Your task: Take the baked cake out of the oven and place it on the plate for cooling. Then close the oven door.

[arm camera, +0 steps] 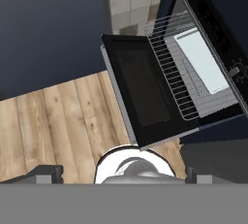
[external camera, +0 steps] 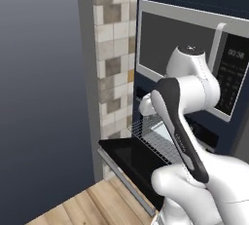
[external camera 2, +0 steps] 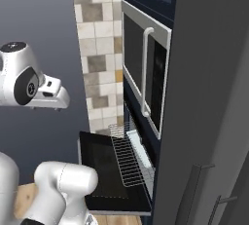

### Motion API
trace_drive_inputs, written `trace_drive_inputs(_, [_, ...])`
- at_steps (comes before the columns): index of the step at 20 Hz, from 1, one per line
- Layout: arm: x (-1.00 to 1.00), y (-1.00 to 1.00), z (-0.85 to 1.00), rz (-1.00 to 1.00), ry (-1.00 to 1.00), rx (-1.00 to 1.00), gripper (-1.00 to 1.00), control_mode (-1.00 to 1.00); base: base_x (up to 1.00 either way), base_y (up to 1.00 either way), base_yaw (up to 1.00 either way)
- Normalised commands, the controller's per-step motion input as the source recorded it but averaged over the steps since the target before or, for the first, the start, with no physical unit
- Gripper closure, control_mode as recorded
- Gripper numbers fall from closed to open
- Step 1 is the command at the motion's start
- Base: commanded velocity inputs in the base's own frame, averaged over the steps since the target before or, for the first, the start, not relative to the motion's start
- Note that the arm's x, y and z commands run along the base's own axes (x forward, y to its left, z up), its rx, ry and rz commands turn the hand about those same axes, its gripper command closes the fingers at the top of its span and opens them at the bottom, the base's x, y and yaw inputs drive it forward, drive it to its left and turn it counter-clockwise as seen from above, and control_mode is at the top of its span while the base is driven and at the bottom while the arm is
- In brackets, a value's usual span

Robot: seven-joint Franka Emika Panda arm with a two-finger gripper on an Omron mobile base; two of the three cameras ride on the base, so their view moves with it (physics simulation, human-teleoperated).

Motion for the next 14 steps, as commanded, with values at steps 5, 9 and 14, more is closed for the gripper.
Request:
trace_drive_inputs(5, [0.69,0.01,-0.65,0.0,0.03,-0.15,-1.0,-1.0,0.0,0.0,0.0])
trace_drive_inputs(9, [0.93,0.03,-0.82,0.0,0.08,-0.17,-1.0,-1.0,0.0,0.0,0.0])
trace_drive_inputs(14, [0.66,0.0,-0.88,0.02,0.14,-0.09,-1.0,-1.0,0.0,0.0,0.0])
